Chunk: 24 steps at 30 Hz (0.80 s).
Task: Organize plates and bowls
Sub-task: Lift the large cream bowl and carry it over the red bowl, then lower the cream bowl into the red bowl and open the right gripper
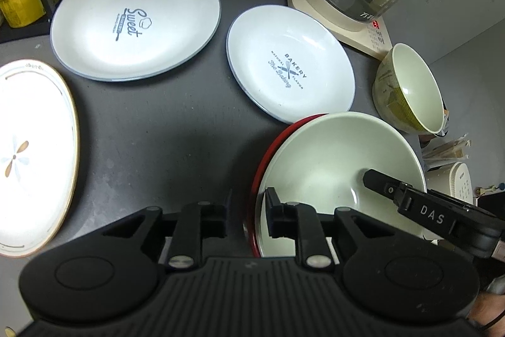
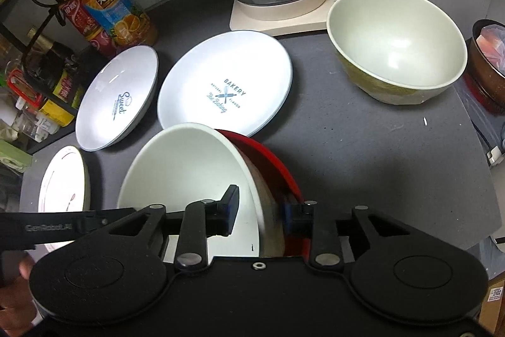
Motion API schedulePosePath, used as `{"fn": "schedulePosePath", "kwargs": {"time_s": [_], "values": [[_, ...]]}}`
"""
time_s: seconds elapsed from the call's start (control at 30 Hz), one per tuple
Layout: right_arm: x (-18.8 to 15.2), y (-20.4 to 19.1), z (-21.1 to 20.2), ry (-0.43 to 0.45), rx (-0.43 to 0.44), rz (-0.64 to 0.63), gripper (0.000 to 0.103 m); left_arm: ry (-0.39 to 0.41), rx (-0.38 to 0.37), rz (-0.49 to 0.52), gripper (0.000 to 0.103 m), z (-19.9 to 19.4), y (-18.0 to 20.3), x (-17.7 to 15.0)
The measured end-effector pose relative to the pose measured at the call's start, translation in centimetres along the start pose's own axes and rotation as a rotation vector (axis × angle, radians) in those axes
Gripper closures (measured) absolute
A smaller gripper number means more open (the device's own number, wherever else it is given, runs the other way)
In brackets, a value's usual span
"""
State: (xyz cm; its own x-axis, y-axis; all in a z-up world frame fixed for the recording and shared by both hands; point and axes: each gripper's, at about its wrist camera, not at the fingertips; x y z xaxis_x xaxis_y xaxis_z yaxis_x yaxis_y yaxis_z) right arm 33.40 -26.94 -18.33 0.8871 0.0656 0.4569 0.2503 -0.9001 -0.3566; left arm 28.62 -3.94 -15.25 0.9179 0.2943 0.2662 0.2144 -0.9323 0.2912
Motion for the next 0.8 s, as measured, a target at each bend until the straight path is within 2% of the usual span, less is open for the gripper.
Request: {"fn": "schedulePosePath", "kwargs": {"time_s": [0.23, 0.5, 0.63, 0.67, 0.73, 0.8], "values": [[-0.2, 0.1, -1.1, -0.017, 0.01, 0.003, 0.071, 0.005, -0.012, -0.005, 0.084, 0.4, 0.0, 0.0], [0.5, 0.4, -3.1, 0.047, -0.009, -0.011, 0.068, 0.017, -0.058, -0.046, 0.087, 0.8, -0.4, 0.3], [0.5, 1.1, -3.5, 0.063, -0.011, 0.007, 0.068, 0.023, -0.043, -0.041, 0.088, 0.7, 0.0, 0.6], [0.4, 1.3, -3.7, 0.07, -0.008, 0.017, 0.067, 0.018, -0.042, -0.04, 0.088, 0.7, 0.1, 0.7], [0.4, 2.0, -4.3, 0.093, -0.003, 0.036, 0.055, 0.014, -0.033, -0.026, 0.087, 0.5, 0.2, 0.9], [0.4, 2.5, -4.7, 0.117, -0.003, 0.049, 0.051, 0.015, -0.012, -0.012, 0.085, 0.1, 0.5, 1.1]]}}
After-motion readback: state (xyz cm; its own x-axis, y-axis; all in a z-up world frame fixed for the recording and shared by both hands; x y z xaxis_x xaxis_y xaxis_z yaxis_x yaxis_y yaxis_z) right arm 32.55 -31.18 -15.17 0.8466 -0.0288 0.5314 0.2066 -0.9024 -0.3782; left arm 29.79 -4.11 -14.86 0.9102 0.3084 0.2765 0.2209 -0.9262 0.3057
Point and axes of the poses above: each gripper's, at about its wrist camera, not at the fingertips, and z roughly the way its jaws point, y to its right, x to its top, and after that the axes turned 5 degrees about z, right-handed
